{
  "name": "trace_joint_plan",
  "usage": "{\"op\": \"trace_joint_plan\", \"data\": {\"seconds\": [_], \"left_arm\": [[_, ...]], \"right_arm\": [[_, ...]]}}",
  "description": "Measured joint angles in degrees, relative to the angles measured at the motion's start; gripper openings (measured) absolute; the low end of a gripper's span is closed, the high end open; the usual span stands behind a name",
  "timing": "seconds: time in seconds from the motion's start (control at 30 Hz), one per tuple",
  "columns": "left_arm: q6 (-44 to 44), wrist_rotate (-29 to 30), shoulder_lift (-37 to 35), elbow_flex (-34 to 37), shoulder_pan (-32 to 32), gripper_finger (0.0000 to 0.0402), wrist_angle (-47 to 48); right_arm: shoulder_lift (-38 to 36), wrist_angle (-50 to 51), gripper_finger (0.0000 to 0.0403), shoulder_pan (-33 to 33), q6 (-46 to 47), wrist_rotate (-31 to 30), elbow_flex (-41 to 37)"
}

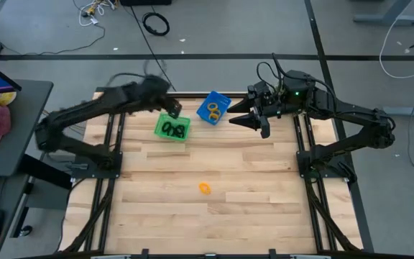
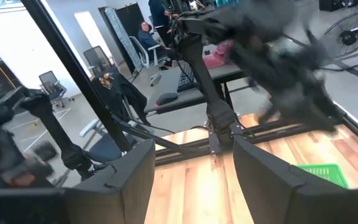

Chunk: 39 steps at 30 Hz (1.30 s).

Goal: Sort spring keychains into baskets
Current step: Put the yellow spring keychain into the blue basket

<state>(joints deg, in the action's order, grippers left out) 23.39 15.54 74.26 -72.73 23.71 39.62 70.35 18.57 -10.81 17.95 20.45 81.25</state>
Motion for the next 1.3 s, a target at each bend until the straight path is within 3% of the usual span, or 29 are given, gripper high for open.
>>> {"op": "trace_joint_plan", "data": {"seconds": [0.1,0.2,0.37,0.8,1.03,1.13,1.3], "left_arm": [[-8.95,-0.46,-6.34,-0.02,-2.94,0.0181,-7.65],[-16.66,-4.92,-11.38,-0.02,-5.76,0.0179,-15.60],[-18.54,-13.76,-16.31,-0.04,-8.48,0.0177,-24.13],[-18.52,-16.65,-16.58,0.04,-11.75,0.0127,-24.13],[-15.87,-27.97,-17.04,0.04,-13.04,0.0050,-24.86],[-16.52,-28.88,-17.03,0.04,-14.43,0.0010,-24.71],[-17.74,-28.80,-17.03,0.04,-15.38,0.0005,-24.34]], "right_arm": [[0.00,0.00,0.0219,-0.07,-0.46,-0.02,0.00],[0.00,0.00,0.0219,-0.47,-0.78,-0.02,0.00],[0.00,-0.04,0.0219,-0.81,-1.56,-0.05,0.00],[0.24,-0.06,0.0219,-0.79,-1.94,-0.04,0.00],[0.24,-0.02,0.0219,-0.79,-1.15,-0.02,0.00],[0.24,0.00,0.0219,-0.79,-1.00,-0.02,0.00],[0.24,0.02,0.0219,-0.79,-0.94,0.13,0.00]]}}
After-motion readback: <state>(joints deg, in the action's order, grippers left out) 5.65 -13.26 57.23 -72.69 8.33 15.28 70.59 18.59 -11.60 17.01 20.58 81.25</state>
